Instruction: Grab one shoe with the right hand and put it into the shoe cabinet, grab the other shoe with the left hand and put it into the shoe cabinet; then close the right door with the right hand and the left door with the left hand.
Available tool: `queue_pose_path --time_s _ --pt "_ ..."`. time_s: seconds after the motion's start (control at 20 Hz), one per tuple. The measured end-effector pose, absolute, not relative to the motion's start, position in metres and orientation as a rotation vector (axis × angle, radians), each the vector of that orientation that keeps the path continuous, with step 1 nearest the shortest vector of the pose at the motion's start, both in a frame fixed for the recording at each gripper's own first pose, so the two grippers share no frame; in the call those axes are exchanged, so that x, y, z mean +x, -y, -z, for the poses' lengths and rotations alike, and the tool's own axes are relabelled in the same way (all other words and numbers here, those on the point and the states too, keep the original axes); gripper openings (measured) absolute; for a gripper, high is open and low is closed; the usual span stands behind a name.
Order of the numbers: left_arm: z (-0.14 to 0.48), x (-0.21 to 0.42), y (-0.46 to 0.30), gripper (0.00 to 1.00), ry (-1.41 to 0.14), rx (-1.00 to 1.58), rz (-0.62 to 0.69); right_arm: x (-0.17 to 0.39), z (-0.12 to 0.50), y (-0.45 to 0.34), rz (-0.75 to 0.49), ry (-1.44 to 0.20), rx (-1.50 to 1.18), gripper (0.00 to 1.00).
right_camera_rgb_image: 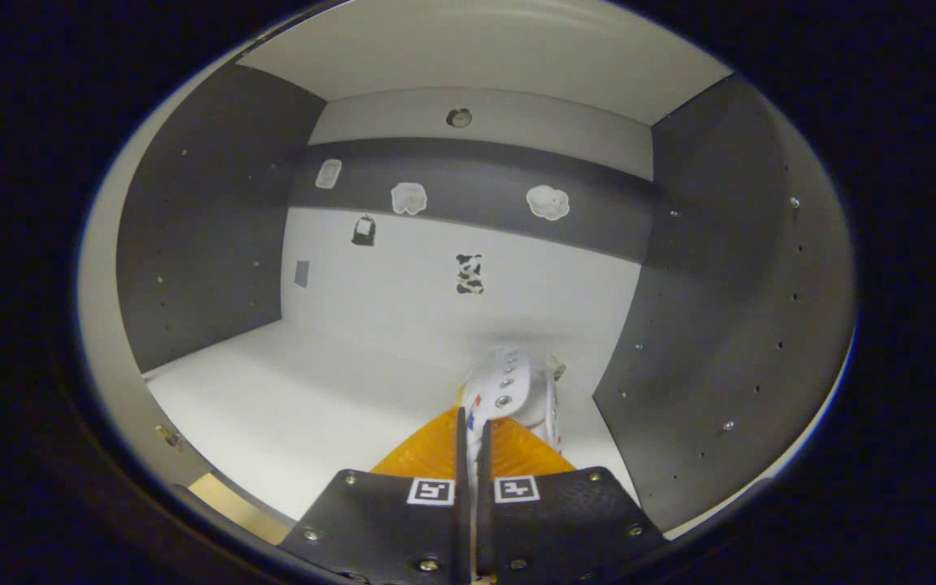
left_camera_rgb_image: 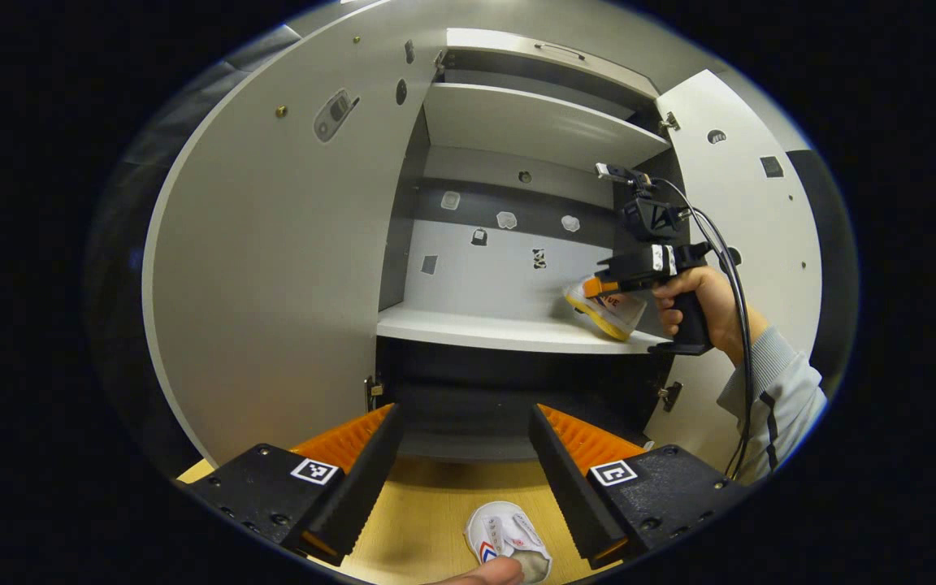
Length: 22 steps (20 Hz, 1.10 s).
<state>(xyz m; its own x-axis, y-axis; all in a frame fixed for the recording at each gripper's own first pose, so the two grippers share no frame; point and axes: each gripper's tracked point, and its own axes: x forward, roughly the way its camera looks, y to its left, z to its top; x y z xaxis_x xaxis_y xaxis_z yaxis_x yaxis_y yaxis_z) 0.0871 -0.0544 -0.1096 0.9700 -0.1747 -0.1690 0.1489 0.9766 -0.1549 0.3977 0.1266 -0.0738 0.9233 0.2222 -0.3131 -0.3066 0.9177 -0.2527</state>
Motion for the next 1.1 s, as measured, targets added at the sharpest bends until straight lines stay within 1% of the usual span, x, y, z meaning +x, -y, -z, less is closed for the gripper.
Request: queue_pose_path --time_s 0.05,0.1,0.2,0.25,0.3,0.35,0.4,0.45,0.55,0.6,0.65,0.7,0.75,0.8,0.95,1.1 --pt "0.112 0.086 0.055 0.97 -0.188 -0.141 0.167 0.399 0.076 -0.124 -0.274 -0.269 -0.338 0.03" --pt "0.114 0.086 0.055 0.96 -0.196 -0.138 0.163 0.398 0.074 -0.123 -0.278 -0.252 -0.367 0.12" --pt "0.114 0.084 0.055 0.96 -0.197 -0.143 0.16 0.391 0.061 -0.133 -0.298 -0.219 -0.315 0.16" --pt "0.115 0.083 0.056 0.96 -0.198 -0.144 0.161 0.397 0.057 -0.133 -0.28 -0.197 -0.301 0.22" --pt "0.115 0.082 0.056 0.96 -0.202 -0.142 0.16 0.395 0.049 -0.13 -0.259 -0.177 -0.296 0.36" --pt "0.114 0.08 0.057 0.96 -0.202 -0.14 0.163 0.391 0.044 -0.127 -0.244 -0.165 -0.288 0.42" --pt "0.114 0.077 0.058 0.96 -0.203 -0.138 0.167 0.387 0.04 -0.127 -0.239 -0.159 -0.274 0.51" --pt "0.113 0.074 0.058 0.96 -0.202 -0.135 0.167 0.382 0.036 -0.126 -0.234 -0.152 -0.26 0.53" --pt "0.11 0.068 0.057 0.96 -0.195 -0.136 0.163 0.373 0.031 -0.124 -0.226 -0.138 -0.247 0.61" --pt "0.109 0.064 0.057 0.96 -0.192 -0.147 0.161 0.364 0.027 -0.125 -0.227 -0.131 -0.247 0.72" --pt "0.108 0.06 0.057 0.96 -0.191 -0.163 0.165 0.354 0.025 -0.127 -0.237 -0.121 -0.239 0.82" --pt "0.107 0.054 0.058 0.96 -0.19 -0.177 0.171 0.346 0.023 -0.13 -0.242 -0.112 -0.225 0.96" --pt "0.107 0.05 0.056 0.96 -0.189 -0.184 0.169 0.336 0.02 -0.131 -0.244 -0.103 -0.21 0.99" --pt "0.107 0.047 0.053 0.96 -0.187 -0.188 0.162 0.326 0.017 -0.132 -0.243 -0.096 -0.195 0.97" --pt "0.111 0.032 0.048 0.96 -0.195 -0.191 0.154 0.285 0.005 -0.139 -0.277 -0.067 -0.149 0.99" --pt "0.107 0.021 0.046 0.96 -0.174 -0.222 0.158 0.239 -0.014 -0.133 -0.275 -0.017 -0.085 0.99"
